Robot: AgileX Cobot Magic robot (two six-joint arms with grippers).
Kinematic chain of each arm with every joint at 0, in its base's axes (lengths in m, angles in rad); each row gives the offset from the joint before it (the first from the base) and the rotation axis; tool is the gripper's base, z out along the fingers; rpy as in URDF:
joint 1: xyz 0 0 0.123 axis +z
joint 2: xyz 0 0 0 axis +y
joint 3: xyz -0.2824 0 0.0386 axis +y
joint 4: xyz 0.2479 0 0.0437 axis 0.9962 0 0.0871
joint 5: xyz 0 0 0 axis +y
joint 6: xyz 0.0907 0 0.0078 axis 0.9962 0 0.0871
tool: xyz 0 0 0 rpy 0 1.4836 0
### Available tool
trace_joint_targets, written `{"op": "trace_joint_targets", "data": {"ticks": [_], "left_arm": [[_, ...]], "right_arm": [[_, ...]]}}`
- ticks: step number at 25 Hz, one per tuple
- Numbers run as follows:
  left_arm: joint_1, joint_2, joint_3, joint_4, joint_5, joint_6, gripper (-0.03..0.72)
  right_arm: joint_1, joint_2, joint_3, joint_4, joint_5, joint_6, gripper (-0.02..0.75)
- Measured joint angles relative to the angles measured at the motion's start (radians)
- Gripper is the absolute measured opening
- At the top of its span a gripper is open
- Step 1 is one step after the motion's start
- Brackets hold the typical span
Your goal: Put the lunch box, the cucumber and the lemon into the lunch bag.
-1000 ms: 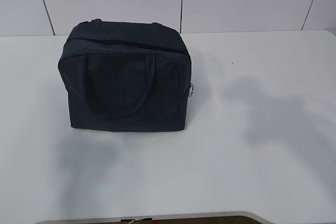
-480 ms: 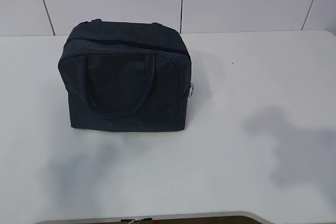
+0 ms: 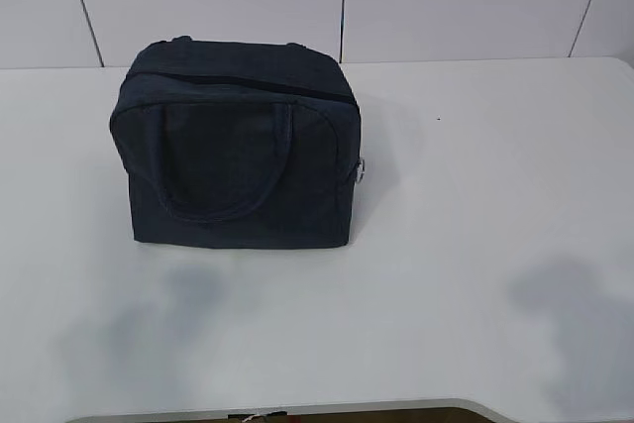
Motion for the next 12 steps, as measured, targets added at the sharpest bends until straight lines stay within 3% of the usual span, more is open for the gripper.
{"op": "trace_joint_targets", "data": {"ticks": [12], "left_arm": [[0.0,-0.006,0.029,-0.002,-0.003,0.0,0.382]], "right_arm": [[0.0,-0.236,0.208,0.039,-0.037,0.034,0.355]]}}
